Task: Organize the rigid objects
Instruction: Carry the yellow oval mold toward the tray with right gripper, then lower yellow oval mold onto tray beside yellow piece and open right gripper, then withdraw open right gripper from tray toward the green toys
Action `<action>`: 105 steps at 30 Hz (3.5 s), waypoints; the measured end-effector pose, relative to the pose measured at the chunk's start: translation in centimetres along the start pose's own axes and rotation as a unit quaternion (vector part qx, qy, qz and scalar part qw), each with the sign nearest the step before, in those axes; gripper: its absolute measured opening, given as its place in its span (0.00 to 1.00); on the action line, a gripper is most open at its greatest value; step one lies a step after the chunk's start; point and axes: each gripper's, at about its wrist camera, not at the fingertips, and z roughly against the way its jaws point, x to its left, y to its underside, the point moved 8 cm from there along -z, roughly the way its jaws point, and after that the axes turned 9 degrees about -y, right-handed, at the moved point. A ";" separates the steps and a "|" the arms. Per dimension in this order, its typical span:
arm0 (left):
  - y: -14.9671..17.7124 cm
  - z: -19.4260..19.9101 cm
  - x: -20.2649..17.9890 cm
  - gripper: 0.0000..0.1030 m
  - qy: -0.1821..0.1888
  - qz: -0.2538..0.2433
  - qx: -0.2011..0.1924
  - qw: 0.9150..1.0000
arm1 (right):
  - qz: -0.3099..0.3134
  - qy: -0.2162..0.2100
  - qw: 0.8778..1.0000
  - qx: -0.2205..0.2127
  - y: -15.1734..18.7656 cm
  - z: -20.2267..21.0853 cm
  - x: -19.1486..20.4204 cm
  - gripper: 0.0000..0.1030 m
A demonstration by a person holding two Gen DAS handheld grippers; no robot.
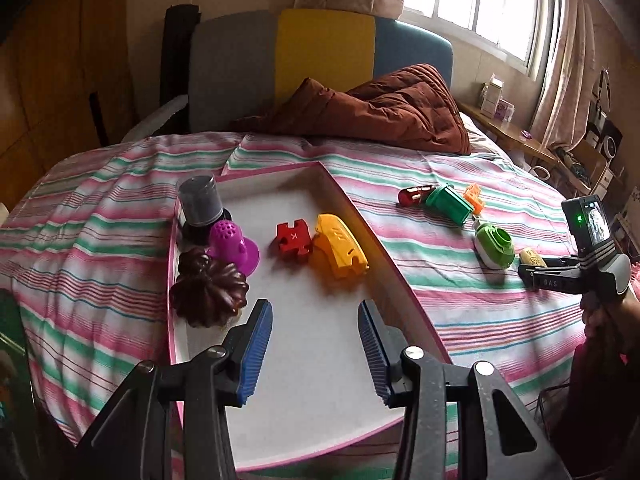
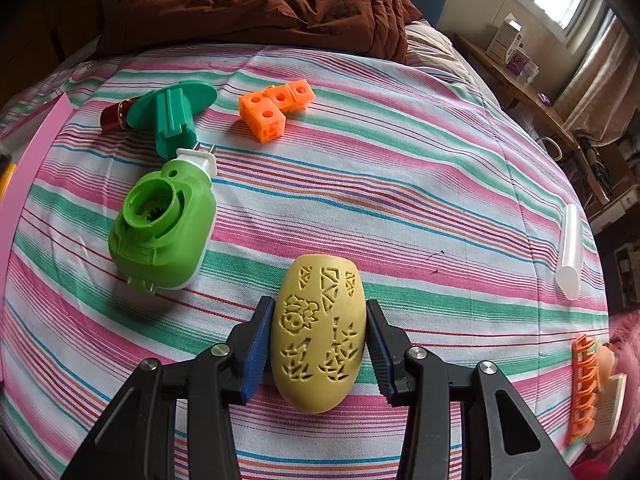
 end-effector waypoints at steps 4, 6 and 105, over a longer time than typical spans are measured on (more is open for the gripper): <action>0.6 -0.3 0.2 0.44 0.003 0.006 0.014 1.000 | 0.001 0.002 1.000 -0.001 -0.1 0.1 0.1 0.44; 0.7 -0.4 0.3 0.44 0.004 0.007 0.015 1.000 | -0.001 0.001 1.000 0.000 -0.1 0.1 0.1 0.44; 2.5 1.4 5.1 0.44 -0.043 0.026 0.031 0.998 | 0.038 -0.091 0.982 -0.161 -6.6 9.4 12.6 0.78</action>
